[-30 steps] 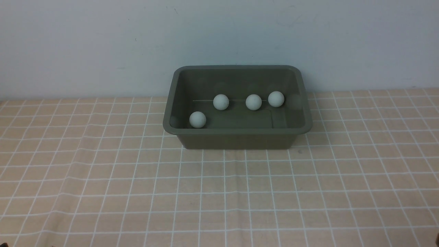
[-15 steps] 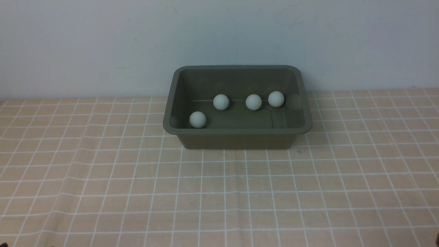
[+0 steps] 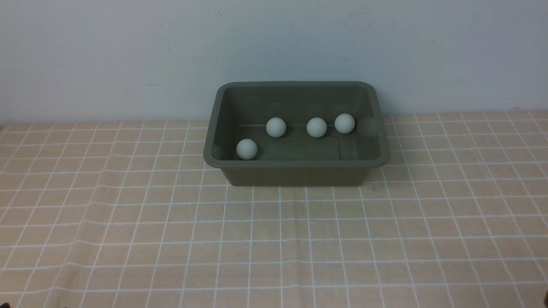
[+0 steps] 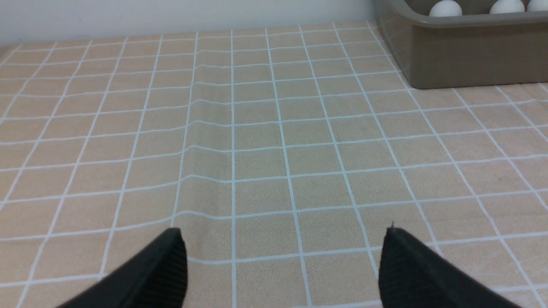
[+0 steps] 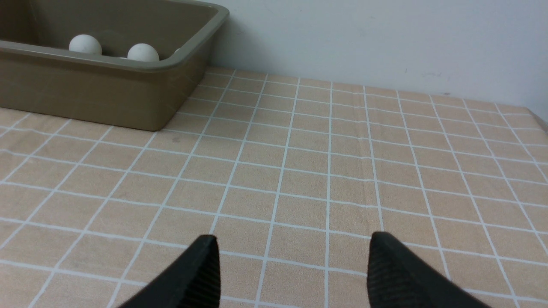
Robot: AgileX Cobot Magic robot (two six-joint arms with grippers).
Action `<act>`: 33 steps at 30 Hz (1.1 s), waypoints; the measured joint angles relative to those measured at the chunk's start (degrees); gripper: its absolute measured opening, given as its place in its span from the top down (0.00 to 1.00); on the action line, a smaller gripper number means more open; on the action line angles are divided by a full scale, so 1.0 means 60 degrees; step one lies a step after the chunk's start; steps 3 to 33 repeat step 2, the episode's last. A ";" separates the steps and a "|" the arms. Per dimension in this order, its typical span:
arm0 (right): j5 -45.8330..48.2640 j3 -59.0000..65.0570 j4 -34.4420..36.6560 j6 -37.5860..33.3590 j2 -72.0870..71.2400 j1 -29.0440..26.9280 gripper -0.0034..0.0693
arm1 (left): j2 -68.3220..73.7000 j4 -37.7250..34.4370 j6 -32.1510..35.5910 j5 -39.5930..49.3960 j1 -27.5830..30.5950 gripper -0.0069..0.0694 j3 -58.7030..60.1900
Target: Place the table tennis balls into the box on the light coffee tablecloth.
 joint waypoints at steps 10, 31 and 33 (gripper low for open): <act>0.0000 0.0000 0.0000 0.0000 0.0000 0.0000 0.36 | 0.0000 0.0000 0.0000 0.0000 0.0000 0.24 0.0000; 0.0000 0.0000 0.0000 0.0000 0.0000 0.0000 0.36 | 0.0000 0.0000 0.0000 0.0000 0.0000 0.24 0.0000; 0.0000 0.0000 0.0000 0.0000 0.0000 0.0000 0.36 | 0.0000 0.0000 0.0000 0.0000 0.0000 0.24 0.0000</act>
